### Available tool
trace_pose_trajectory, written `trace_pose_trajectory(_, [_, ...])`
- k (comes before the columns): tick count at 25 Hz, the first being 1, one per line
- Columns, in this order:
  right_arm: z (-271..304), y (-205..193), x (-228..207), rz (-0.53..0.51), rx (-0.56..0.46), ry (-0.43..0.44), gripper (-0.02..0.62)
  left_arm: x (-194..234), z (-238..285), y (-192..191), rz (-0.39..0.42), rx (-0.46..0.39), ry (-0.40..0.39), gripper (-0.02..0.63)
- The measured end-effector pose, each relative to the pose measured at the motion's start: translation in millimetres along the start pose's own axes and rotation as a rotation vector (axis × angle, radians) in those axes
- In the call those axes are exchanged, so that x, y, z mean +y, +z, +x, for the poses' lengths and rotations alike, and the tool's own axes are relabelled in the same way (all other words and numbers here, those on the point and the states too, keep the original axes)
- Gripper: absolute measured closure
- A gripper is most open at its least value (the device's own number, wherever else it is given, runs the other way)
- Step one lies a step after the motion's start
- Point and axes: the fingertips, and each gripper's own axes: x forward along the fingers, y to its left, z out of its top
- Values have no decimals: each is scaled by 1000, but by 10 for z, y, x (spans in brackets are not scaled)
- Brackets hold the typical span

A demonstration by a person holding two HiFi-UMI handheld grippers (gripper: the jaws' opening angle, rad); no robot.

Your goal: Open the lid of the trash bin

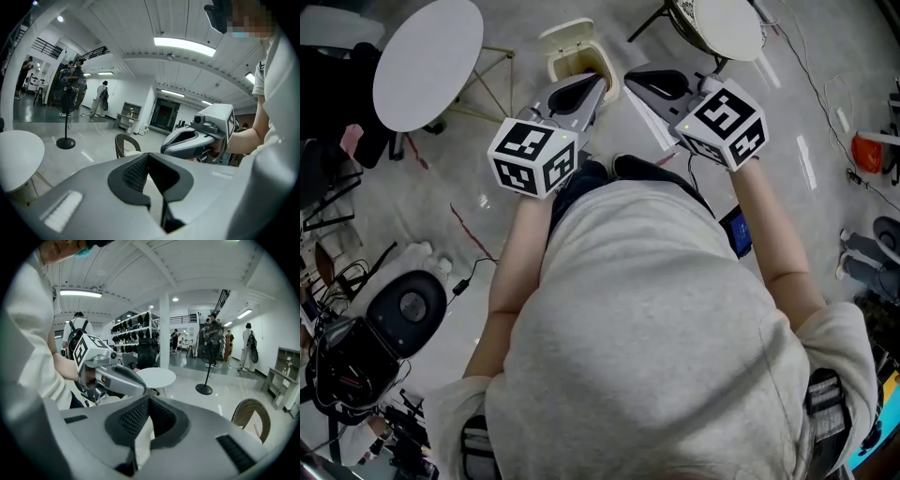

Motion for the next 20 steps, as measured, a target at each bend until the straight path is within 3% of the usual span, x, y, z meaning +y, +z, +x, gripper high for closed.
trace_pose_trajectory(7, [104, -15, 16, -15, -15, -48, 598, 59, 17, -158, -19, 34, 24, 597])
trace_pose_trajectory(20, [163, -148, -104, 115, -61, -198, 598, 146, -1, -381, -34, 71, 87, 597])
